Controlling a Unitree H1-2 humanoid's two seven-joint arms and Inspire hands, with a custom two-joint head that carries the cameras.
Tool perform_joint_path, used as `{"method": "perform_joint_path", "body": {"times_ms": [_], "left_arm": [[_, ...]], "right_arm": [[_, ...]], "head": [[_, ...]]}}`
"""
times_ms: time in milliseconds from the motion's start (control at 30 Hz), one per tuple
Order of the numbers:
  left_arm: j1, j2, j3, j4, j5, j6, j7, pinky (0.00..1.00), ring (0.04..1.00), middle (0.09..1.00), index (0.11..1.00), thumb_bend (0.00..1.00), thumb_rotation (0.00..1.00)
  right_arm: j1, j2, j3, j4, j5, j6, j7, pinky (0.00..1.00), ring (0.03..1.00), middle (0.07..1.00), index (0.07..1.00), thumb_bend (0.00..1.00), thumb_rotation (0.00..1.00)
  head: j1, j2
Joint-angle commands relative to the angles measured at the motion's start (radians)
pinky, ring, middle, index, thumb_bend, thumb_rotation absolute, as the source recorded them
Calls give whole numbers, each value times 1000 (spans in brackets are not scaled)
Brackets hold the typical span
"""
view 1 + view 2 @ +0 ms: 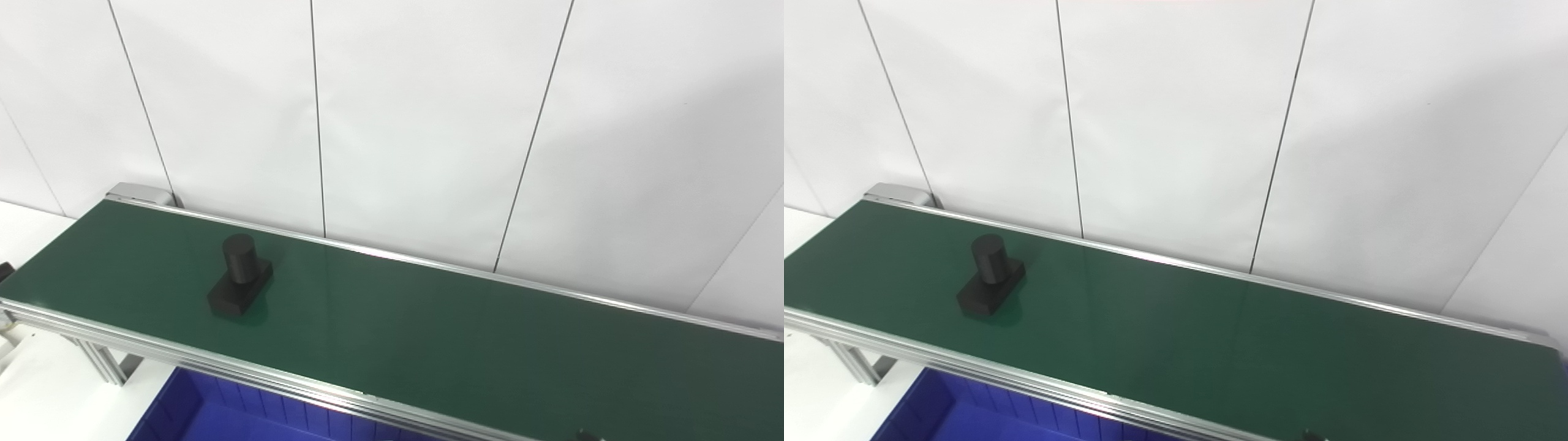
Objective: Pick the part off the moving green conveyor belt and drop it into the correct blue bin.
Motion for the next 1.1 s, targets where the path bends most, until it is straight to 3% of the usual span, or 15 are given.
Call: {"method": "perform_joint_path", "body": {"times_ms": [0,200,400,500,567,767,1067], "left_arm": [[-11,-1,1,-10,-4,-43,8,654,727,764,789,898,608],[-17,1,-2,-10,3,-43,14,653,726,763,792,890,617],[-20,0,0,-5,-3,-43,13,646,719,759,791,904,622],[-24,0,0,-1,-6,-43,12,646,718,758,791,899,616],[-26,1,0,1,-4,-43,13,645,718,758,791,896,615],[-35,0,1,9,-3,-43,15,649,721,761,795,894,618],[-45,-1,5,21,-5,-43,16,649,720,760,796,909,617]], "right_arm": [[-3,1,-6,-65,-19,21,10,584,729,783,818,305,713],[-26,3,-13,-165,-69,90,19,548,715,778,802,316,667],[-77,13,-17,-221,-112,157,34,515,721,796,792,335,702],[-113,17,-17,-240,-117,194,45,517,731,811,801,320,634],[-154,17,-15,-232,-116,194,51,518,730,808,813,297,596],[-276,22,-19,-157,-85,236,59,519,713,790,808,364,665],[-363,30,-20,-74,-75,296,67,542,724,783,814,399,724]], "head": [[-3,4],[-12,9],[-15,12],[-19,13],[-21,12],[-25,9],[-28,8]]}}
